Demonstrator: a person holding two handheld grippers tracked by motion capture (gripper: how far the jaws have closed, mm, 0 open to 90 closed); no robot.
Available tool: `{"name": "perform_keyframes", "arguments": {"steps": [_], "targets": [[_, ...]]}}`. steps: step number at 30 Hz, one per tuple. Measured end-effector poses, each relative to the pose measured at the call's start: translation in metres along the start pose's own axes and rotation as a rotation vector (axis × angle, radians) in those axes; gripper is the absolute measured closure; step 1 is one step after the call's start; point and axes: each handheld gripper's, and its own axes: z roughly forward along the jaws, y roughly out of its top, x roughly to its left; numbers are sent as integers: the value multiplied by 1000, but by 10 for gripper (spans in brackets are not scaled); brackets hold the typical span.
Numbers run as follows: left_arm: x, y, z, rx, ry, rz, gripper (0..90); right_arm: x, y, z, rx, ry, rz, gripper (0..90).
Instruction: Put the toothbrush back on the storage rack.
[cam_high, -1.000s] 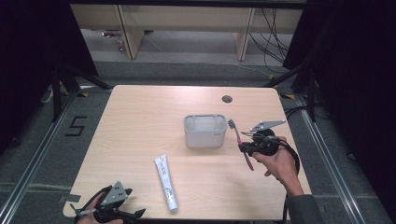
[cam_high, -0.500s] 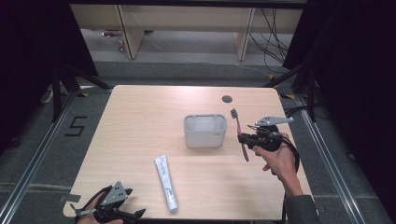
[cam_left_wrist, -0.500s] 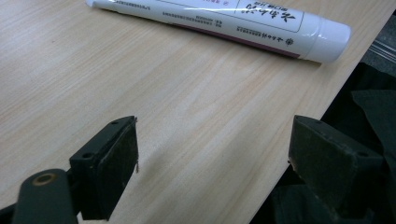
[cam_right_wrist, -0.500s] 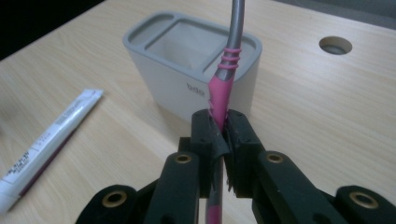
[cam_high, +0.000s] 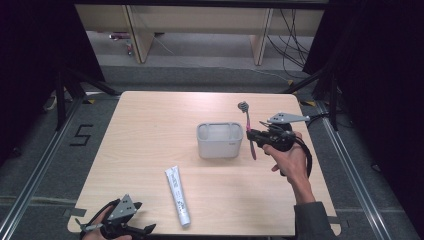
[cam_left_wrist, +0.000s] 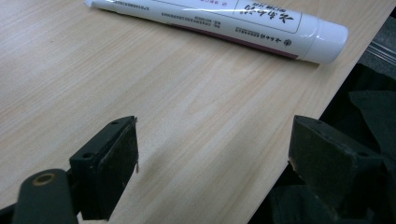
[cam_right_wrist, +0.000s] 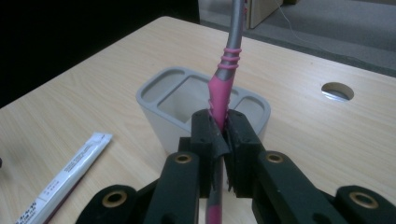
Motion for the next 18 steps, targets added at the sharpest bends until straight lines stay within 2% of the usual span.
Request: {"name": "perform_keyframes", "arguments": {"steps": [1,2,5,6,7,8,9,10,11,12,14,16,18], "targets": [[0,0,0,0,0,0,155,0,0,0,0,0,0,830],[1,0,-1,14,5,18,155,-1,2,1,-2,2,-17,830],[1,0,-1,14,5,17,155,0,7,1,-21,0,10,830],[1,0,-1,15,4,16,155,-3,9,3,-54,-13,-25,830],[0,0,0,2,-4,0,155,-2,10,3,-66,1,-8,830],[0,0,0,1,-5,-2,155,-3,12,5,-80,0,-19,830],[1,0,0,9,-5,6,155,-2,13,5,-75,-6,2,830],[0,0,0,1,-6,-2,155,-4,15,6,-99,-26,-34,830],[0,0,0,0,-6,-4,155,-2,15,7,-112,-15,-8,830],[1,0,0,10,-6,6,155,-4,18,7,-164,-27,-22,830],[1,0,0,10,-6,6,155,-4,19,7,-172,-27,-15,830],[1,0,0,9,-8,10,155,-4,20,10,-154,-19,-5,830],[1,0,1,14,-9,12,155,-6,21,13,-159,-22,-13,830]]}}
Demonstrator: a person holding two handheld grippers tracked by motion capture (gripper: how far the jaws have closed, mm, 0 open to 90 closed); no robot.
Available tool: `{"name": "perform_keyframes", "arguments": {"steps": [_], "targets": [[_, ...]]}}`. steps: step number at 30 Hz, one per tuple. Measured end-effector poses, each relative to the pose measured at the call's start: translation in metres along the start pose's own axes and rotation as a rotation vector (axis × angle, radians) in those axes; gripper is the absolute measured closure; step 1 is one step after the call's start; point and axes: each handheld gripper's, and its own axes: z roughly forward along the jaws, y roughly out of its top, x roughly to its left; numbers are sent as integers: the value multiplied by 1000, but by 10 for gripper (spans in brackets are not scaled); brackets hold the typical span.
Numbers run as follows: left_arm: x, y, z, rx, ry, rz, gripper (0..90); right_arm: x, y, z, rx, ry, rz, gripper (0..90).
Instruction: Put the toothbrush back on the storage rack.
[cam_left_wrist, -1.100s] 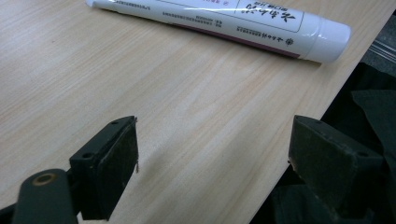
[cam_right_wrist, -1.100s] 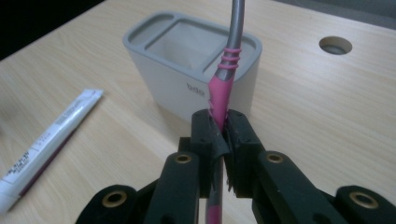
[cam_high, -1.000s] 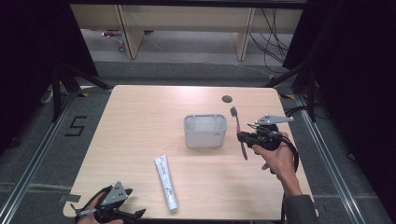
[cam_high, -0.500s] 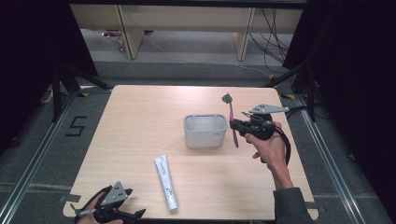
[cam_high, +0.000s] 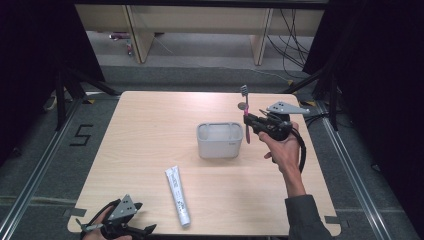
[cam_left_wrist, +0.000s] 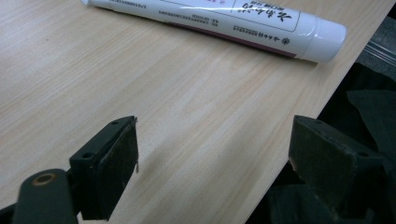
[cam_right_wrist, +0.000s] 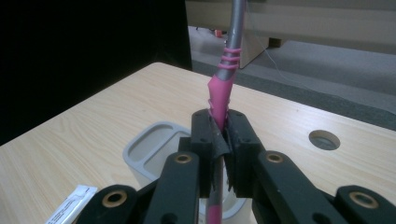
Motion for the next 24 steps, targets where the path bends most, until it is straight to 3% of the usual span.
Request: {"name": "perform_keyframes", "arguments": {"steps": [12,14,15,24], "targets": [[-1,-1,0,-12,1,-11,155,-4,11,27,-14,-17,31,830],[-1,0,0,-12,0,-10,155,-6,12,30,-17,-27,8,830],[0,0,-1,1,8,5,155,-4,13,32,-4,-21,36,830],[-1,-1,0,-1,6,-4,155,-6,16,47,1,-33,22,830]]}}
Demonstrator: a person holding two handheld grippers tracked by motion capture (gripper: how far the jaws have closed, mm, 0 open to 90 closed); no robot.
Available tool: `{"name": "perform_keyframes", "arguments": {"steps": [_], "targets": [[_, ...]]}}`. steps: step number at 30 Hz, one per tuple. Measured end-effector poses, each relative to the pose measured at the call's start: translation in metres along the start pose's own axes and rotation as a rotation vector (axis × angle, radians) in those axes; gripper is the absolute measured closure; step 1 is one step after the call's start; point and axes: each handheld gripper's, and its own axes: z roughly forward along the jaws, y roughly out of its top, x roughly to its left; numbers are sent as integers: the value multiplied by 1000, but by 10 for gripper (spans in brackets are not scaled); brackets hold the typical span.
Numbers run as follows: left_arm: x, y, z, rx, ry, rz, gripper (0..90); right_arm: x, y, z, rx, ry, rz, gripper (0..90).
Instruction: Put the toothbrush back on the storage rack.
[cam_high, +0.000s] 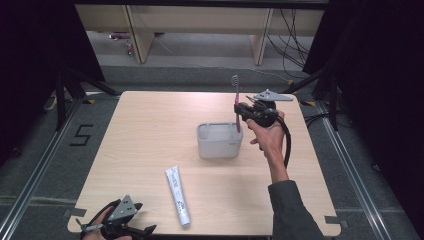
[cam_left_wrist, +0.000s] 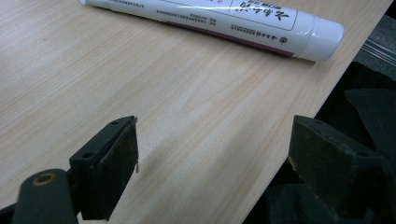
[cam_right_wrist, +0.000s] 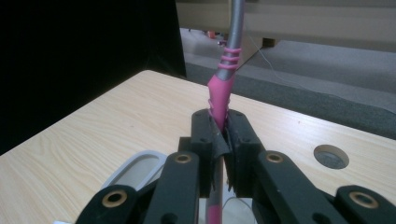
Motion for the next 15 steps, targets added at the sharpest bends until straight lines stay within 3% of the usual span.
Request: {"name": "perform_keyframes", "arguments": {"steps": [10,11,12,13,14,15], "targets": [[0,0,-1,-4,-3,-3,155,-2,-1,13,17,-19,3,829],[1,0,-2,3,-1,15,155,-2,-1,13,17,-19,3,829],[1,0,-2,1,0,12,155,0,-2,13,35,-21,32,830],[1,0,-2,1,1,13,155,-2,-3,16,30,-24,-5,830],[1,0,-2,1,-1,13,155,-1,-4,16,34,-24,19,830],[1,0,-2,0,1,12,155,-3,-5,18,21,-38,-19,830]]}}
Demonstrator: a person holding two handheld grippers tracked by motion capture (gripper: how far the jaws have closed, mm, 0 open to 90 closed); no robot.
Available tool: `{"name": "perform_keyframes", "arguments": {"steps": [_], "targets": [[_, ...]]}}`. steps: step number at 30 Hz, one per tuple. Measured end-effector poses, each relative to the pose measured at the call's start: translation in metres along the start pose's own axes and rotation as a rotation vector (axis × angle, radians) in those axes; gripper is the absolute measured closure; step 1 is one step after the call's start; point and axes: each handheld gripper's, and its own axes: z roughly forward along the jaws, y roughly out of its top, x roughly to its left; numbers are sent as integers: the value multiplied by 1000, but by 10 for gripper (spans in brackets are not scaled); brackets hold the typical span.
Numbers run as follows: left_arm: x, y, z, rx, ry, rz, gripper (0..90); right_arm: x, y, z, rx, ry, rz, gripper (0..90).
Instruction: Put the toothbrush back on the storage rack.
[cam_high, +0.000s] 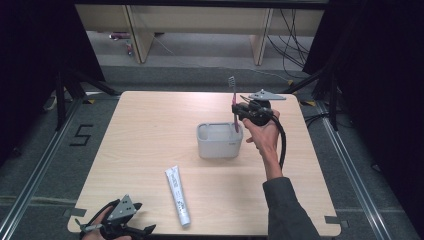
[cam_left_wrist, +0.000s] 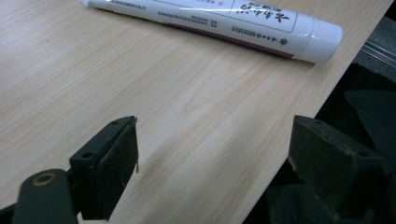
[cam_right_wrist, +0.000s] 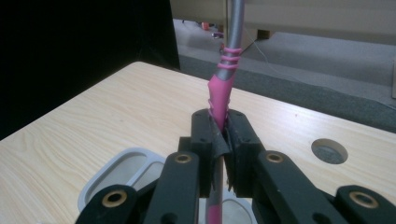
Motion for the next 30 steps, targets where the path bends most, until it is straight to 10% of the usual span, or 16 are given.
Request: {"name": "perform_keyframes", "arguments": {"steps": [30], "targets": [[0,0,0,5,-1,3,155,-2,-42,14,72,-16,43,829]]}}
